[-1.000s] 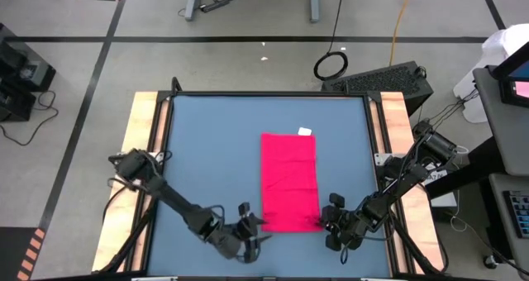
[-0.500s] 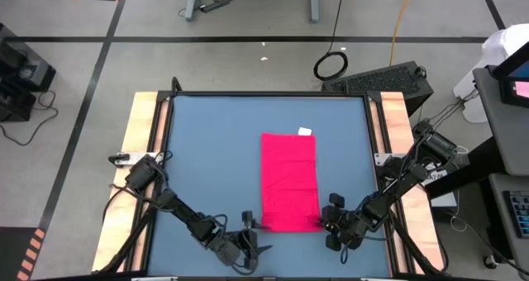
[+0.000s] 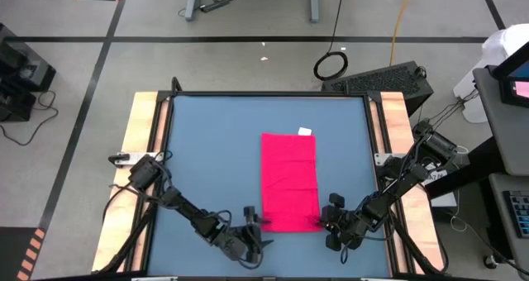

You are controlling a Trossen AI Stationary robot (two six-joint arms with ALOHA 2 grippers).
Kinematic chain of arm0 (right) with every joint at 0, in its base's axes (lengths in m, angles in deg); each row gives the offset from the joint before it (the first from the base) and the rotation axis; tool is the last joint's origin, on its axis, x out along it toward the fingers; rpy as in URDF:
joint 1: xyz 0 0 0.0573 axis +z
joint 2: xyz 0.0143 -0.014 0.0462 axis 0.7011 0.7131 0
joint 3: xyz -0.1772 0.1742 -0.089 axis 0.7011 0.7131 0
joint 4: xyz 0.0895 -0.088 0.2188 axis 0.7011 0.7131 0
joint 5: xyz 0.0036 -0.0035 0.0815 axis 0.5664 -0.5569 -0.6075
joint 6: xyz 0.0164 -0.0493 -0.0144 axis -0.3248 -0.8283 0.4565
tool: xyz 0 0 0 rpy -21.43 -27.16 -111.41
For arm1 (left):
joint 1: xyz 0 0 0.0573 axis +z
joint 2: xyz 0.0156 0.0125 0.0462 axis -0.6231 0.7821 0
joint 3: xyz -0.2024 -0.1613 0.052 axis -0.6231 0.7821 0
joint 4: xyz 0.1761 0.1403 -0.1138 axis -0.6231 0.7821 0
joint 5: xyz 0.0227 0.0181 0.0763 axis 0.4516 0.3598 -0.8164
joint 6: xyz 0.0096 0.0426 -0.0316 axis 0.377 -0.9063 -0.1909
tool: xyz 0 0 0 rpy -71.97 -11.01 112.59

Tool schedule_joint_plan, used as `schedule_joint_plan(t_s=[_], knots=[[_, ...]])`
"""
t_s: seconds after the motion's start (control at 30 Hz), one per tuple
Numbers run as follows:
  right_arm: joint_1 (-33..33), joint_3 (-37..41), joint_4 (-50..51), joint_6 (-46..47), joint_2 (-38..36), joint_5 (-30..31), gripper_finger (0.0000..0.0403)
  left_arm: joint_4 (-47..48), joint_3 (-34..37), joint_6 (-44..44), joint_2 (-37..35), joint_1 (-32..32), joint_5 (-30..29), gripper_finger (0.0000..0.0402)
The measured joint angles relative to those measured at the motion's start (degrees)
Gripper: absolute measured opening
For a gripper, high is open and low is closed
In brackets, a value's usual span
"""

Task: Roll towel
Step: Roll the red towel

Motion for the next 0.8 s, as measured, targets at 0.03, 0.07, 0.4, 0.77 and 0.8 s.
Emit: schedule_joint_plan(t_s=[0.03, 0.07, 0.4, 0.77, 0.8], knots=[[0.02, 0.02, -0.11, -0.02, 0.00, 0.02, 0.0000, 0.38, 0.00, 0.06, 0.00, 0.32, 0.49, 0.0295], [0.02, 0.02, -0.16, -0.02, 0.00, 0.02, 0.0000, 1.06, 0.00, 0.09, 0.00, 0.62, 0.81, 0.0295], [0.02, 0.02, -0.35, -0.58, 0.00, -0.02, 0.0000, 9.56, -0.13, 9.01, -0.17, 3.46, 4.60, 0.0295], [1.24, 0.25, 0.22, -8.56, -2.55, 1.10, 0.0082, 10.23, -0.13, 12.46, -0.17, 5.91, 9.15, 0.0201], [1.50, 0.26, 0.33, -9.97, -3.43, 1.17, 0.0099, 10.30, -0.12, 13.17, -0.17, 6.02, 9.09, 0.0187]])
